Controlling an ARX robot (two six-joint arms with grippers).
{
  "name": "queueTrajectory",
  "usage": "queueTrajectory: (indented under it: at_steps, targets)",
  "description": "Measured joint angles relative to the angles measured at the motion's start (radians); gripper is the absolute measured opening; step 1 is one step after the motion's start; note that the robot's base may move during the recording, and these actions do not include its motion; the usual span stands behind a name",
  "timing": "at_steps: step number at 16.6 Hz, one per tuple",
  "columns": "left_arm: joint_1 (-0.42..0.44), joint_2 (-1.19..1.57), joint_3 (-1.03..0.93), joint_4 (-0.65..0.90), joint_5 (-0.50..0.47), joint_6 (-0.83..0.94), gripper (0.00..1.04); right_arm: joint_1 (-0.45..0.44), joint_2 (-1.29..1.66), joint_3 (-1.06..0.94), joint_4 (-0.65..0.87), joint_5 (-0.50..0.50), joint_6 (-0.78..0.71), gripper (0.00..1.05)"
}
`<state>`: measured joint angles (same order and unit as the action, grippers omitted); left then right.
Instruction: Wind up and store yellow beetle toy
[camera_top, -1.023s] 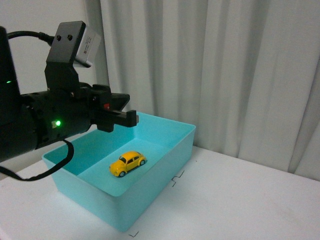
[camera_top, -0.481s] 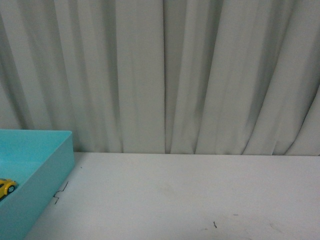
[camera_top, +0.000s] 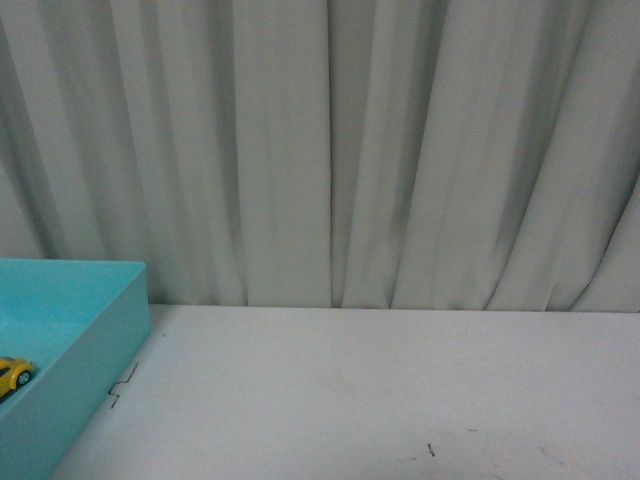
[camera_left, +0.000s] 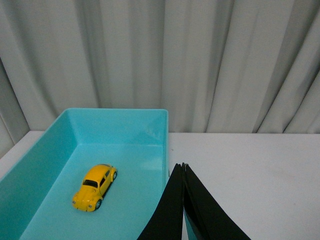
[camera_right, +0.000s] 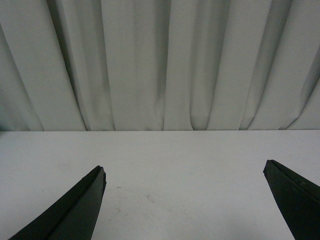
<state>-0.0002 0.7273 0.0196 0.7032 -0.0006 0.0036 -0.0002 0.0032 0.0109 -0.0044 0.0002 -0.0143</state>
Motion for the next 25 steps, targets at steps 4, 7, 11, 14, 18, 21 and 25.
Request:
queueTrajectory:
  at_steps: [4, 7, 11, 14, 18, 21, 25]
  targets:
    - [0.0, -0.129, -0.009, -0.123, 0.0, 0.0, 0.02, 0.0, 0.0, 0.0, 0.0, 0.0, 0.0, 0.98]
    - [0.0, -0.31, -0.01, -0.29, 0.0, 0.0, 0.02, 0.0, 0.0, 0.0, 0.0, 0.0, 0.0, 0.98]
    - [0.0, -0.423, -0.01, -0.399, 0.0, 0.0, 0.02, 0.0, 0.0, 0.0, 0.0, 0.0, 0.0, 0.98]
    - [0.0, -0.489, -0.01, -0.465, 0.0, 0.0, 0.02, 0.0, 0.0, 0.0, 0.0, 0.0, 0.0, 0.98]
    - [0.0, -0.561, -0.01, -0.541, 0.0, 0.0, 0.02, 0.0, 0.0, 0.0, 0.0, 0.0, 0.0, 0.98]
    - [0.0, -0.722, -0.009, -0.713, 0.002, 0.0, 0.02, 0.0, 0.0, 0.0, 0.001, 0.0, 0.0, 0.98]
    - [0.0, -0.721, -0.009, -0.706, 0.0, 0.0, 0.02, 0.0, 0.0, 0.0, 0.001, 0.0, 0.0, 0.98]
